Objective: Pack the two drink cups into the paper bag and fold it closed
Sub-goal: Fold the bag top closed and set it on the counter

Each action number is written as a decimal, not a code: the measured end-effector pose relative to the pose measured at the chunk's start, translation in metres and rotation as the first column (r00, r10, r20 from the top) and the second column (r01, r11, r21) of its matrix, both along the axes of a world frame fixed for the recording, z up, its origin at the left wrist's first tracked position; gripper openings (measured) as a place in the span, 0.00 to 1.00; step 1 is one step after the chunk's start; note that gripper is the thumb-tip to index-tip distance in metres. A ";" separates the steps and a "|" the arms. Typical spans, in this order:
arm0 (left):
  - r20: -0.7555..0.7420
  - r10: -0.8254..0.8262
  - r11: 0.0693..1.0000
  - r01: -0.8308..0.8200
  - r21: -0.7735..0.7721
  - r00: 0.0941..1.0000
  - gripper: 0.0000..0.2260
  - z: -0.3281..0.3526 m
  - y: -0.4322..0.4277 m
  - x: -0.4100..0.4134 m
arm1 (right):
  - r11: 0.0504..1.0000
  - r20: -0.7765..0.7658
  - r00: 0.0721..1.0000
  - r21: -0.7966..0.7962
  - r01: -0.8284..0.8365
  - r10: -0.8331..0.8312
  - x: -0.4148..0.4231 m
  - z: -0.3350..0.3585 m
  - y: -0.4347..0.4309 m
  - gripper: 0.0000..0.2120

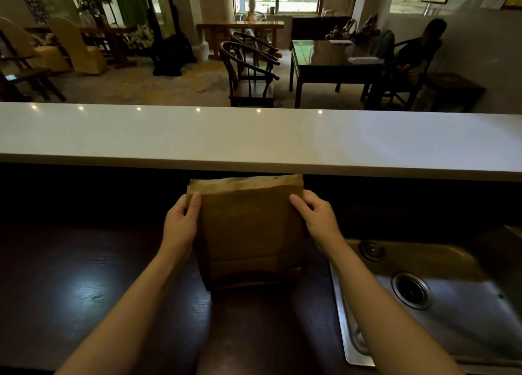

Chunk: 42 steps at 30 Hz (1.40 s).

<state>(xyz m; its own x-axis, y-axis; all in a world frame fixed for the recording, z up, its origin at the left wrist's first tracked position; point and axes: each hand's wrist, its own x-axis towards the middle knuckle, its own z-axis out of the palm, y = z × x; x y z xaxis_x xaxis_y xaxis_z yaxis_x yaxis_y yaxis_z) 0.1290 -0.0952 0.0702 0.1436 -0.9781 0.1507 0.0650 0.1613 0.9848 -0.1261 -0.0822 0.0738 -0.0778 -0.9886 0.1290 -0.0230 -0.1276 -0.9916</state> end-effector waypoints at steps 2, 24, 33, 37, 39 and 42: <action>0.028 0.067 0.997 -0.066 -0.031 0.997 0.10 0.000 -0.002 -0.005 | 0.998 -0.011 0.998 -0.008 0.060 -0.060 0.003 -0.001 0.000 0.15; 0.878 -0.047 0.926 0.351 -0.141 0.477 0.13 0.036 -0.019 0.012 | 0.995 -0.451 0.889 0.017 0.099 -0.081 0.008 0.006 -0.015 0.12; 0.764 -0.338 0.922 0.355 0.153 0.550 0.02 0.054 -0.027 0.020 | 0.992 -0.629 0.773 -0.031 -0.126 0.079 -0.018 0.054 -0.016 0.10; 0.784 -0.313 0.920 0.375 0.110 0.537 0.02 0.054 -0.025 0.015 | 0.928 -0.865 0.485 -0.067 -0.366 0.128 -0.001 0.056 -0.014 0.09; 0.786 -0.309 0.917 0.385 0.098 0.535 0.01 0.055 -0.024 0.014 | 0.932 -0.850 0.484 0.022 -0.362 0.208 -0.001 0.056 -0.016 0.08; 0.837 -0.266 0.892 0.451 0.026 0.478 0.05 0.057 -0.023 0.012 | 0.935 -0.748 0.592 0.104 -0.340 0.299 -0.005 0.058 -0.021 0.05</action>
